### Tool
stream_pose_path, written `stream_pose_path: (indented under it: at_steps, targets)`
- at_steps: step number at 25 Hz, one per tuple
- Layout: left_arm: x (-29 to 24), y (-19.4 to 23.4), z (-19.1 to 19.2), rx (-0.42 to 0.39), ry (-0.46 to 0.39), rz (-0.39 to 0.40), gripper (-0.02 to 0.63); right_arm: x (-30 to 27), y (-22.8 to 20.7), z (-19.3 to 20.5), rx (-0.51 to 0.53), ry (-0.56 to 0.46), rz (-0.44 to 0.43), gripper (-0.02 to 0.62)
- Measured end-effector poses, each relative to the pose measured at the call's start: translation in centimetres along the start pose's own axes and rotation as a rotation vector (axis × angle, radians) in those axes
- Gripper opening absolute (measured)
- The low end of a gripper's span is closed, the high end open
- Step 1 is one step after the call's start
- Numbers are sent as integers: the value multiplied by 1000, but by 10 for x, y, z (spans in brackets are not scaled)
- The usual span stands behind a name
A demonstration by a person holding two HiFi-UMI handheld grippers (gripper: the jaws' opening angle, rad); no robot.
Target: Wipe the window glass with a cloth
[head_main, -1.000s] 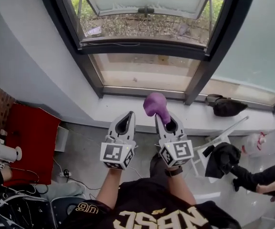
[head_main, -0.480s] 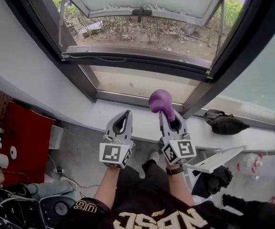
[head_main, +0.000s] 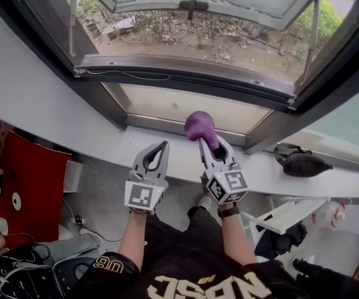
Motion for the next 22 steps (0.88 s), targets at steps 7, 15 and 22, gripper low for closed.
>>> stream_pose_path:
  at_steps: [7,15,22]
  targets:
    - [29,118,57,79,11,18,11,-121,46,68,160,42,-43,81]
    - [75,241,122,146,45,41,11,-322,153,169,209,40,-144,81]
    - [90,299,153,198,53,1,11,-445,167,196,200,-7,-140,81]
Point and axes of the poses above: the fingertips, and each gripper's own axes: x backward along the fingers, y to its left, z out of its underside, the point moved 3 cm from there along x, backward along the fingers, and after that the axes turned 9 degrees about -x, right-handed, at the moved point
